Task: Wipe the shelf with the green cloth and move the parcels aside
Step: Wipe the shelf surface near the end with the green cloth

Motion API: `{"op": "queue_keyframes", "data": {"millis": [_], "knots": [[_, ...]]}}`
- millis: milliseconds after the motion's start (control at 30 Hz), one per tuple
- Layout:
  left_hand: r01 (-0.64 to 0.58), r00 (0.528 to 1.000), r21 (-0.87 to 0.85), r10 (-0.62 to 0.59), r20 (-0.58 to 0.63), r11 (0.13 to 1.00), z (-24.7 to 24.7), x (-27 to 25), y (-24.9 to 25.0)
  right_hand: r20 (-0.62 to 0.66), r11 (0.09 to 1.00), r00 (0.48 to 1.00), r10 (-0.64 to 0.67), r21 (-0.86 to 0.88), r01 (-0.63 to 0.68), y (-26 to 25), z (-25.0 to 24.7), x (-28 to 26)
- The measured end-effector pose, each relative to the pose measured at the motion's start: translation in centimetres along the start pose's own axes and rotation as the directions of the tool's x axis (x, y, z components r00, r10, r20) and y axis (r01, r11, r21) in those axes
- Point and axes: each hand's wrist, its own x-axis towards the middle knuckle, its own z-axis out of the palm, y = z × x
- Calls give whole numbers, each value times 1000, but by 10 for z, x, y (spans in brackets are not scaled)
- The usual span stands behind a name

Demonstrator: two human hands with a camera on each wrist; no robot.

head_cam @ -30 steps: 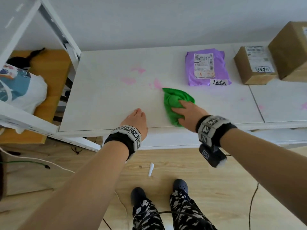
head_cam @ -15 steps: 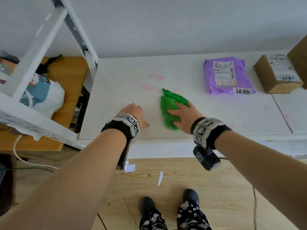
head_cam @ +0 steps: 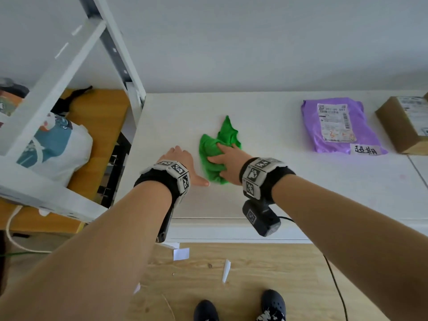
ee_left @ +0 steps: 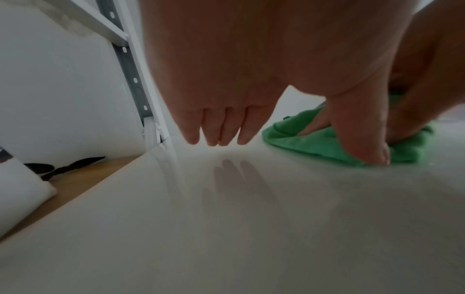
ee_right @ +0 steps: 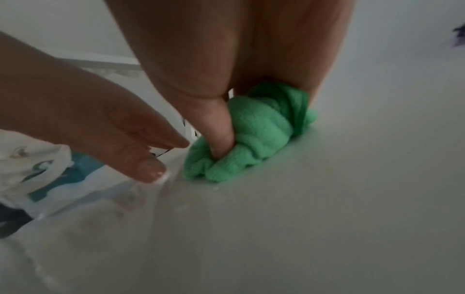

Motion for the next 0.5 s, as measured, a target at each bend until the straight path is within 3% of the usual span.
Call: {"op": "queue_keyframes", "data": {"millis": [100, 267, 367, 500], "knots": [[43, 999, 4, -43, 16, 999, -9, 5, -11, -56, 1000, 998, 28, 1, -28, 31, -10, -3], [29, 996, 23, -31, 88, 999, -10, 18, -23, -125, 961, 955, 269, -34, -275, 78, -40, 18], [4, 996, 72, -10, 89, 997, -6, 23, -22, -139, 960, 951, 276, -12, -280, 70, -46, 45], [-25, 998, 104, 19, 57, 994, -3, 26, -28, -122, 988, 983, 137, -49, -144, 19, -45, 77]]}}
